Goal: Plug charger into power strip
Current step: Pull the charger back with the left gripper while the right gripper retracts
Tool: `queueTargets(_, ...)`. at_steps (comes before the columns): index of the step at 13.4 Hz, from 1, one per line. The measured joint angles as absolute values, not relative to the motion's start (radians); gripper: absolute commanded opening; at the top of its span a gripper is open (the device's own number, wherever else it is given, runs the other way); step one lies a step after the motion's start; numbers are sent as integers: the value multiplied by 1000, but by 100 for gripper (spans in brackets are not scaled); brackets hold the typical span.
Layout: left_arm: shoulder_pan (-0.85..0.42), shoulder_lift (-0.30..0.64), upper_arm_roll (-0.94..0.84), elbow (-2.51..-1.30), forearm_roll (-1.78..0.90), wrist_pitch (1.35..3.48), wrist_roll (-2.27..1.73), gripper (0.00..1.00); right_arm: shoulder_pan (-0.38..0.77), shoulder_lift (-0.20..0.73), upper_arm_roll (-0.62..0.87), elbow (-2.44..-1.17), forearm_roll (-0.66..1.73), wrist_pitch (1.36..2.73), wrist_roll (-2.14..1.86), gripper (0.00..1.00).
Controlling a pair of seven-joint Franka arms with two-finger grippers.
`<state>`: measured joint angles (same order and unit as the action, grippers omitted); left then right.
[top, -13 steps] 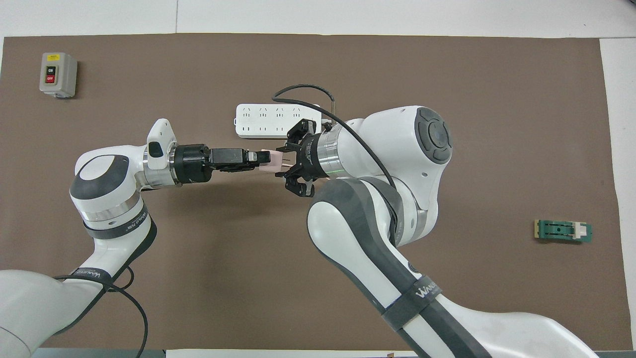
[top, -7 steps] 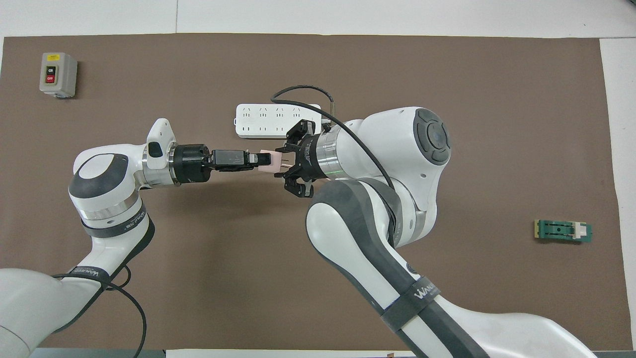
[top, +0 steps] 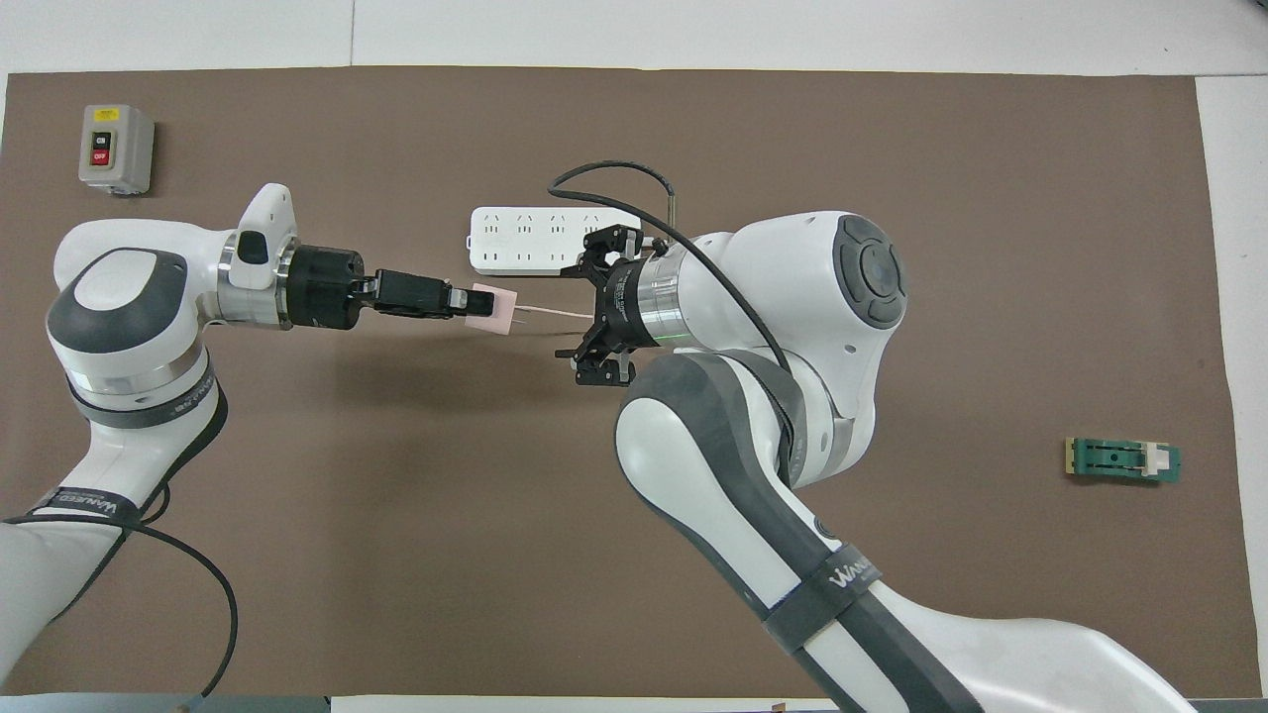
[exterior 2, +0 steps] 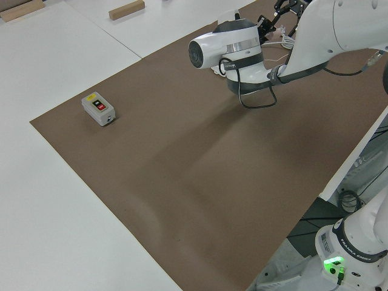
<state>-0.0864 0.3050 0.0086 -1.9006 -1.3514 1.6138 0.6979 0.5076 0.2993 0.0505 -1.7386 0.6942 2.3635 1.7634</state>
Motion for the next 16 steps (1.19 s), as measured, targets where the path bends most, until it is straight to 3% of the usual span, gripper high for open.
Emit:
queueTargets(8,-24,302,13,-1561,-1002,1467,310,0,357,277,43,-1736,453,2146,1423,100)
queueTargets(13,-15,303,13,-1404,-733,1384,140,0,134,182,39,-1726,321,1884,1022,100)
queueTargets(16,-7,303,18,-1364,-640,1355,98,0,109,113,41,-1710,164,1783,872,100)
